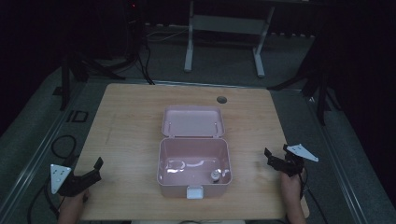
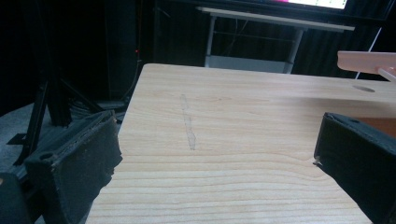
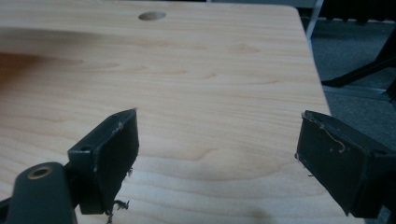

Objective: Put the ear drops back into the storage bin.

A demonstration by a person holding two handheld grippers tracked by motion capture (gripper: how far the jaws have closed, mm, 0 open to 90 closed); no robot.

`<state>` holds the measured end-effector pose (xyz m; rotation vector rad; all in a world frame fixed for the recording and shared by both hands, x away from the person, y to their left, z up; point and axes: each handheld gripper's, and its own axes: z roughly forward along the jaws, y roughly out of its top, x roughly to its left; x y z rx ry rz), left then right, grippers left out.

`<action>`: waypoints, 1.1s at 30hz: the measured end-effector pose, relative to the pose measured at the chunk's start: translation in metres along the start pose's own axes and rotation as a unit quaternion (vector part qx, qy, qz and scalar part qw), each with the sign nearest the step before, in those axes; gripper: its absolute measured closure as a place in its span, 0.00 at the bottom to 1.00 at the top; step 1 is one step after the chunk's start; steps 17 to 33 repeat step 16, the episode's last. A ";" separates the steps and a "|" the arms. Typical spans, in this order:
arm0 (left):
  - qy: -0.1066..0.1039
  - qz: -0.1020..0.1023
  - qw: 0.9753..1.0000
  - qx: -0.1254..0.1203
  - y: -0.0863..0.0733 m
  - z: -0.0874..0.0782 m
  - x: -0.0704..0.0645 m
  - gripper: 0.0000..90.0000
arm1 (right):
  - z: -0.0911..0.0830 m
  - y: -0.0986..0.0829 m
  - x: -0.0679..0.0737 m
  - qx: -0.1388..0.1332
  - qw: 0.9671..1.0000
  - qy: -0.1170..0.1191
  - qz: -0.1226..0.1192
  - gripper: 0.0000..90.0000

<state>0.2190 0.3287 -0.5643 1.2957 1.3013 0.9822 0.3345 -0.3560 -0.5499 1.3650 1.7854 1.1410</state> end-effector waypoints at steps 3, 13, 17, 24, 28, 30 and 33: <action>0.000 0.000 1.000 0.000 0.000 0.000 0.000 0.01 | 0.001 -0.001 0.001 0.007 1.000 0.002 -0.004 0.14; 0.000 -0.001 1.000 -0.001 0.000 0.000 0.000 0.00 | 0.001 -0.002 0.001 0.011 1.000 0.018 -0.010 0.14; 0.000 0.000 1.000 -0.001 0.000 0.000 0.000 0.00 | 0.002 -0.002 0.002 0.014 1.000 0.020 -0.015 0.14; 0.000 0.000 1.000 -0.001 0.000 0.000 0.000 0.00 | 0.002 -0.002 0.002 0.014 1.000 0.020 -0.015 0.14; 0.000 0.000 1.000 -0.001 0.000 0.000 0.000 0.00 | 0.002 -0.002 0.002 0.014 1.000 0.020 -0.015 0.14; 0.000 0.000 1.000 -0.001 0.000 0.000 0.000 0.00 | 0.002 -0.002 0.002 0.014 1.000 0.020 -0.015 0.14; 0.000 0.000 1.000 -0.001 0.000 0.000 0.000 0.00 | 0.002 -0.002 0.002 0.014 1.000 0.020 -0.015 0.14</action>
